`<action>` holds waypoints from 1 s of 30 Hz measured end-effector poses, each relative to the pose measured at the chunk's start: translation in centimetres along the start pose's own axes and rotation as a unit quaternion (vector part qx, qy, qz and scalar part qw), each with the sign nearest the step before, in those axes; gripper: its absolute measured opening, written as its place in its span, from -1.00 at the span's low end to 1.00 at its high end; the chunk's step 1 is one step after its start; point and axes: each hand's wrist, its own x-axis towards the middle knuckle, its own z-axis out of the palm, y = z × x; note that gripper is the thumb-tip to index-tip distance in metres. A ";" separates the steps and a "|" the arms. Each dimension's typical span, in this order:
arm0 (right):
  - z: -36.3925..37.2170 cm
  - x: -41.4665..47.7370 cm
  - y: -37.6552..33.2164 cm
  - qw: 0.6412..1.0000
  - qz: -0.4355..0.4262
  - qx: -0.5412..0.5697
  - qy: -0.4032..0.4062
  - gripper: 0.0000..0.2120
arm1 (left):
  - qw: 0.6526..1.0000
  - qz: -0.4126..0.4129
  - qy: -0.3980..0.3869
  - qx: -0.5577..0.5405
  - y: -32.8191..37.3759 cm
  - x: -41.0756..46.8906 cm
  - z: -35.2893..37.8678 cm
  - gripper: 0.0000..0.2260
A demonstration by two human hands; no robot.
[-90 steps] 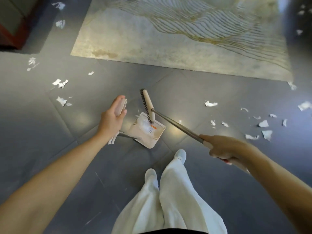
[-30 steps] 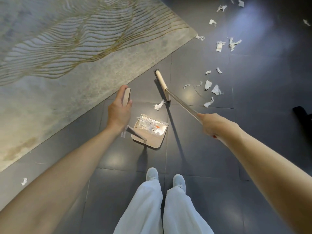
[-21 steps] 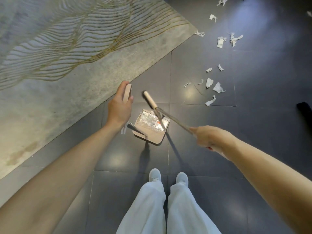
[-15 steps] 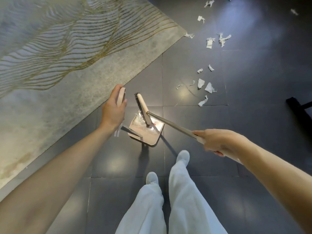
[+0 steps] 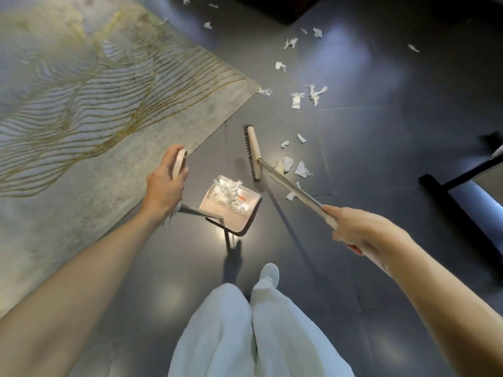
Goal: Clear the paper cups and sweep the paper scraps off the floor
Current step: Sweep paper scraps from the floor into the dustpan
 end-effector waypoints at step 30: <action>-6.7 11.7 -1.9 0.993 0.030 -0.041 -0.103 -0.22 | 0.989 0.057 -0.136 0.029 6.2 18.5 10.3 -0.63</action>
